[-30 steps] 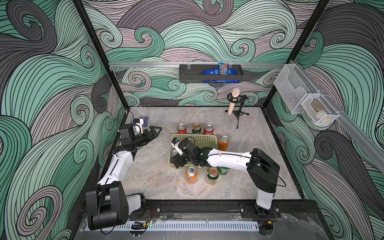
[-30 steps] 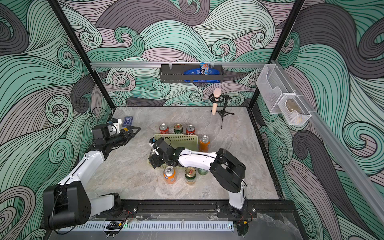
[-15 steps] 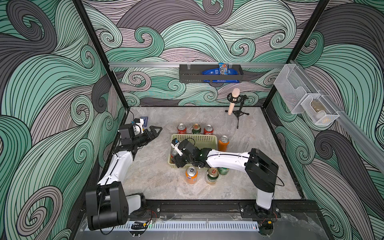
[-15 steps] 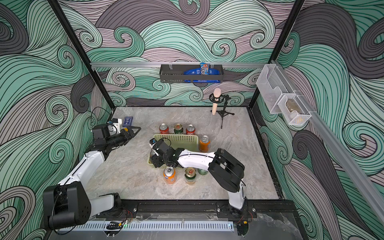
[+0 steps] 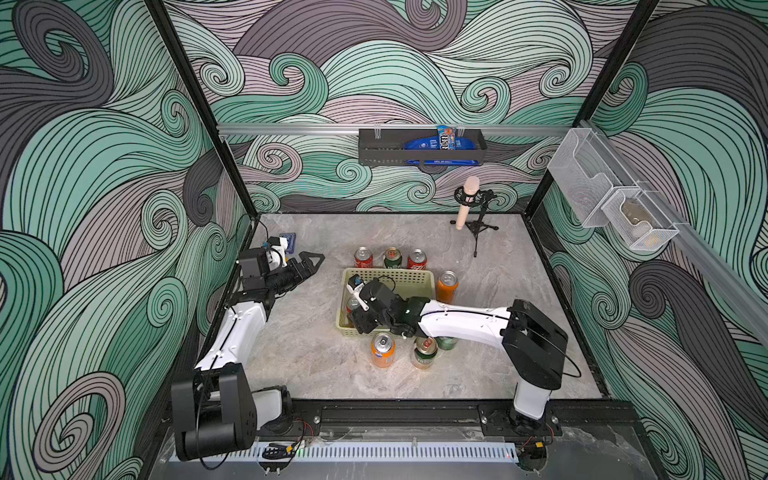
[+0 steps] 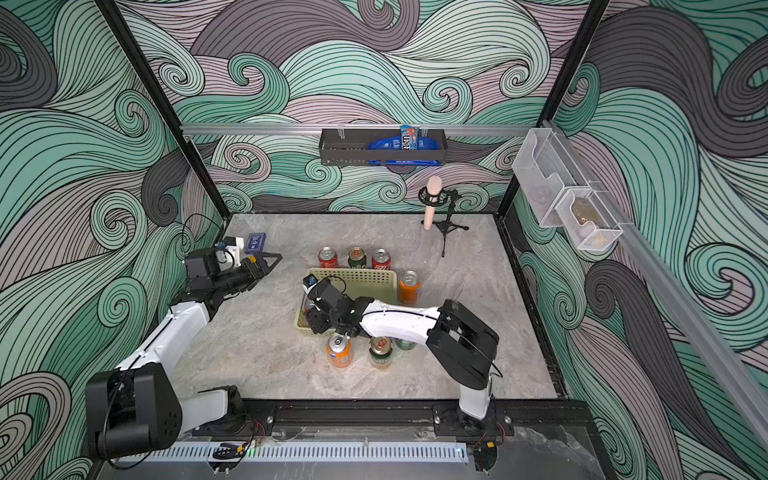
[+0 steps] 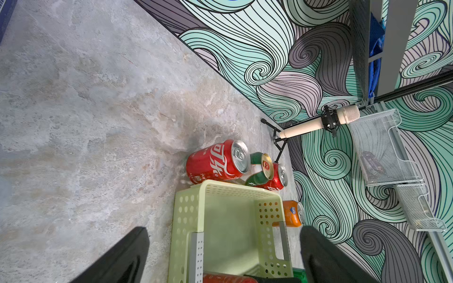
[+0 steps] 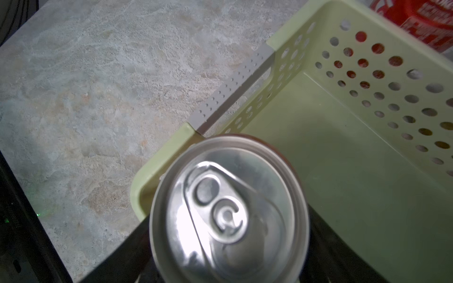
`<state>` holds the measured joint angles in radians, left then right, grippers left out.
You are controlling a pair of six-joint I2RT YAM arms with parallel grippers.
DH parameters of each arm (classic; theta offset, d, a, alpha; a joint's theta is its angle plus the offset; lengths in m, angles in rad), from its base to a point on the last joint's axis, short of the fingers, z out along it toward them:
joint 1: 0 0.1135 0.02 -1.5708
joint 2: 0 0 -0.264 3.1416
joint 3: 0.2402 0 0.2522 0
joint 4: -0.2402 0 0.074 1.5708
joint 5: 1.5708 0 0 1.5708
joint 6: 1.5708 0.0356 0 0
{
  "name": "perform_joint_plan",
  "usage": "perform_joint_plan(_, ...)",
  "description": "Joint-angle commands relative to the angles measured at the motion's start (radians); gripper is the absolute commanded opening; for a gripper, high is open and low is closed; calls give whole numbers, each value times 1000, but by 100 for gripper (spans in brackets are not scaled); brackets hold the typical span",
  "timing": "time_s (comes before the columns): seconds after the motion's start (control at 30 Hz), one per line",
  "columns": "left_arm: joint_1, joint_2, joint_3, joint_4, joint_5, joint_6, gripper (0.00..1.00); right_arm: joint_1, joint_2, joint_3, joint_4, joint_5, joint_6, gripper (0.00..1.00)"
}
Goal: Take out the drinks from the basket
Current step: Pick up the drink from the basket.
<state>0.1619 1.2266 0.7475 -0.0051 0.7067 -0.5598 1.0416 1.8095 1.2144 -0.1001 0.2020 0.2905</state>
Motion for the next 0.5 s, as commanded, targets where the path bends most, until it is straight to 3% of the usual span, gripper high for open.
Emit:
perform_joint_plan(0.0, -6, -23, 21, -11, -6, 24, 99, 1, -90, 24, 80, 52, -17, 56)
perform_joint_plan(0.47, -25, -39, 22, -24, -32, 32, 99, 6, -282, -1, 81, 2, -34, 56)
